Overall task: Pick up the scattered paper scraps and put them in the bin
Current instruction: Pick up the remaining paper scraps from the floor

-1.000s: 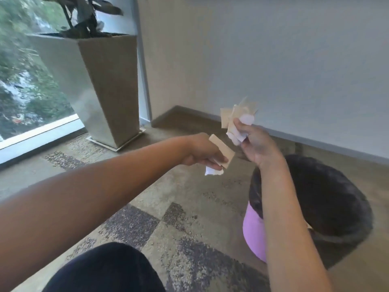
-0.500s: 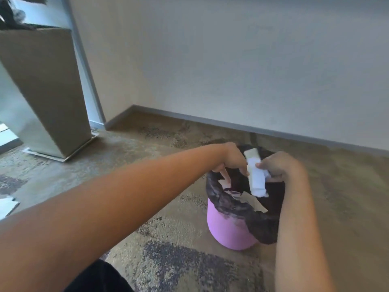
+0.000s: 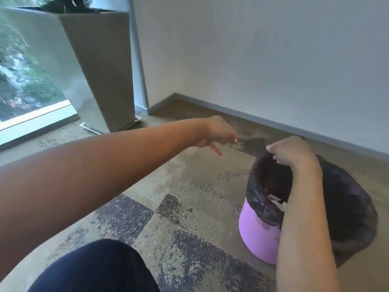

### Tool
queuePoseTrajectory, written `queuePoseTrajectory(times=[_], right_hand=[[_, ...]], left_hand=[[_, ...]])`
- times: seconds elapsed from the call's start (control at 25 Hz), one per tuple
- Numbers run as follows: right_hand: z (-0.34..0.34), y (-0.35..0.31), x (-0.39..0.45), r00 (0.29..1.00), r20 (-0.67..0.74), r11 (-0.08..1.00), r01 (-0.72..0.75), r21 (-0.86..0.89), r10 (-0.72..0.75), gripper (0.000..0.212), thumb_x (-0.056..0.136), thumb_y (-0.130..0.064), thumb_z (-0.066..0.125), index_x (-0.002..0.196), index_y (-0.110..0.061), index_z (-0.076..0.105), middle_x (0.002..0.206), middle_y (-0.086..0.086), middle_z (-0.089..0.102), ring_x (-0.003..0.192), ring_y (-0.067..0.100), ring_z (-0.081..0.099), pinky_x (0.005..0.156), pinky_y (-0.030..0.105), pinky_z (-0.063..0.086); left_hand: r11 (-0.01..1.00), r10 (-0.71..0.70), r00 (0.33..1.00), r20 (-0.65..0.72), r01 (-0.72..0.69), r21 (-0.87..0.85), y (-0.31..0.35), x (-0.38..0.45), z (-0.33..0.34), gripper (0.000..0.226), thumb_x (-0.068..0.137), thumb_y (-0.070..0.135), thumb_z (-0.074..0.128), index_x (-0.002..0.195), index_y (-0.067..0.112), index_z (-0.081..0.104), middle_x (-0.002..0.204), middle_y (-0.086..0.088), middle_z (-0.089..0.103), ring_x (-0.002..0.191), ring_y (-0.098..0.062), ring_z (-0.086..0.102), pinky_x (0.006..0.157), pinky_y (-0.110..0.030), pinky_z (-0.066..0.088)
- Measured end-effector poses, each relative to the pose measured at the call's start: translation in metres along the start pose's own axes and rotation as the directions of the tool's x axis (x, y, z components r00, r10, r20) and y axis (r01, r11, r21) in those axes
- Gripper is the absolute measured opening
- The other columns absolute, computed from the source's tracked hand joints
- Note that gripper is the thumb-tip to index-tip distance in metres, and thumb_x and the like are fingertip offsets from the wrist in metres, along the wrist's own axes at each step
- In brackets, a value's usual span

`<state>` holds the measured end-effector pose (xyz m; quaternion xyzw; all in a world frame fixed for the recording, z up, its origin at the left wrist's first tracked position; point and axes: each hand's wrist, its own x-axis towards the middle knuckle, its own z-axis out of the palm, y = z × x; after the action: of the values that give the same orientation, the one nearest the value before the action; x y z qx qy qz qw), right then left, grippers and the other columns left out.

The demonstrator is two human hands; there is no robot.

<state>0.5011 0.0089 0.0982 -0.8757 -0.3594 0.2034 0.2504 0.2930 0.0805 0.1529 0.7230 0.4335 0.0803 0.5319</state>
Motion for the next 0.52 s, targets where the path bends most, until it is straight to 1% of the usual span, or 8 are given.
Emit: queuePoseTrajectory(times=[0.08, 0.16, 0.24, 0.28, 0.36, 0.48, 0.52], right_hand=[[0.029, -0.035, 0.003, 0.996, 0.055, 0.997, 0.07, 0.023, -0.071, 0.036, 0.082, -0.041, 0.066, 0.101, -0.011, 0.071, 0.108, 0.009, 0.071, 0.095, 0.028, 0.069, 0.088, 0.045, 0.056], [0.058, -0.068, 0.005, 0.984, 0.118, 0.991, 0.129, 0.043, -0.133, 0.043, 0.083, -0.044, 0.067, 0.108, -0.01, 0.07, 0.113, 0.011, 0.07, 0.1, 0.031, 0.067, 0.091, 0.044, 0.053], [0.092, -0.102, 0.003, 0.959, 0.179, 0.975, 0.218, 0.037, -0.221, 0.046, 0.085, -0.043, 0.067, 0.113, -0.007, 0.069, 0.113, 0.013, 0.07, 0.1, 0.03, 0.067, 0.09, 0.038, 0.051], [0.111, -0.118, 0.001, 0.942, 0.195, 0.961, 0.273, 0.036, -0.274, 0.046, 0.085, -0.042, 0.068, 0.115, -0.007, 0.069, 0.111, 0.014, 0.071, 0.097, 0.029, 0.067, 0.087, 0.035, 0.05], [0.153, -0.148, -0.006, 0.902, 0.236, 0.929, 0.37, 0.003, -0.36, 0.049, 0.084, -0.043, 0.069, 0.119, -0.009, 0.068, 0.11, 0.013, 0.072, 0.094, 0.028, 0.067, 0.083, 0.031, 0.05], [0.221, -0.188, -0.029, 0.816, 0.38, 0.87, 0.49, -0.056, -0.435, 0.056, 0.082, -0.048, 0.068, 0.125, -0.012, 0.065, 0.124, 0.012, 0.066, 0.108, 0.031, 0.064, 0.095, 0.037, 0.05], [0.246, -0.199, -0.042, 0.772, 0.443, 0.842, 0.535, -0.066, -0.456, 0.057, 0.083, -0.048, 0.069, 0.127, -0.012, 0.064, 0.125, 0.012, 0.066, 0.109, 0.031, 0.063, 0.096, 0.038, 0.05]], left_hand=[[0.998, -0.06, 0.993, -0.1, 0.06, -0.007, -0.028, -0.008, -0.039, 0.03, 0.092, 0.007, 0.062, 0.122, 0.004, 0.064, 0.131, -0.009, 0.059, 0.123, -0.022, 0.053, 0.086, -0.042, 0.058], [0.993, -0.116, 0.974, -0.197, 0.113, -0.026, -0.058, -0.016, -0.074, 0.028, 0.092, 0.009, 0.062, 0.12, 0.006, 0.066, 0.124, -0.007, 0.061, 0.121, -0.021, 0.054, 0.083, -0.04, 0.059], [0.982, -0.187, 0.94, -0.286, 0.174, -0.07, -0.091, -0.028, -0.105, 0.027, 0.092, 0.009, 0.062, 0.118, 0.005, 0.066, 0.119, -0.007, 0.062, 0.119, -0.022, 0.055, 0.083, -0.041, 0.058], [0.975, -0.224, 0.92, -0.323, 0.205, -0.091, -0.107, -0.035, -0.119, 0.027, 0.092, 0.009, 0.062, 0.118, 0.004, 0.066, 0.12, -0.007, 0.062, 0.119, -0.022, 0.055, 0.084, -0.042, 0.058], [0.955, -0.297, 0.879, -0.374, 0.264, -0.139, -0.141, -0.052, -0.144, 0.029, 0.092, 0.01, 0.061, 0.119, 0.003, 0.064, 0.121, -0.009, 0.062, 0.12, -0.025, 0.054, 0.085, -0.044, 0.057], [0.912, -0.409, 0.826, -0.388, 0.371, -0.172, -0.19, -0.083, -0.17, 0.029, 0.095, 0.014, 0.057, 0.121, 0.002, 0.062, 0.127, -0.012, 0.058, 0.124, -0.026, 0.05, 0.089, -0.045, 0.054], [0.898, -0.441, 0.809, -0.389, 0.4, -0.185, -0.208, -0.094, -0.176, 0.027, 0.096, 0.014, 0.055, 0.119, 0.003, 0.063, 0.129, -0.013, 0.057, 0.125, -0.028, 0.049, 0.091, -0.047, 0.053]])
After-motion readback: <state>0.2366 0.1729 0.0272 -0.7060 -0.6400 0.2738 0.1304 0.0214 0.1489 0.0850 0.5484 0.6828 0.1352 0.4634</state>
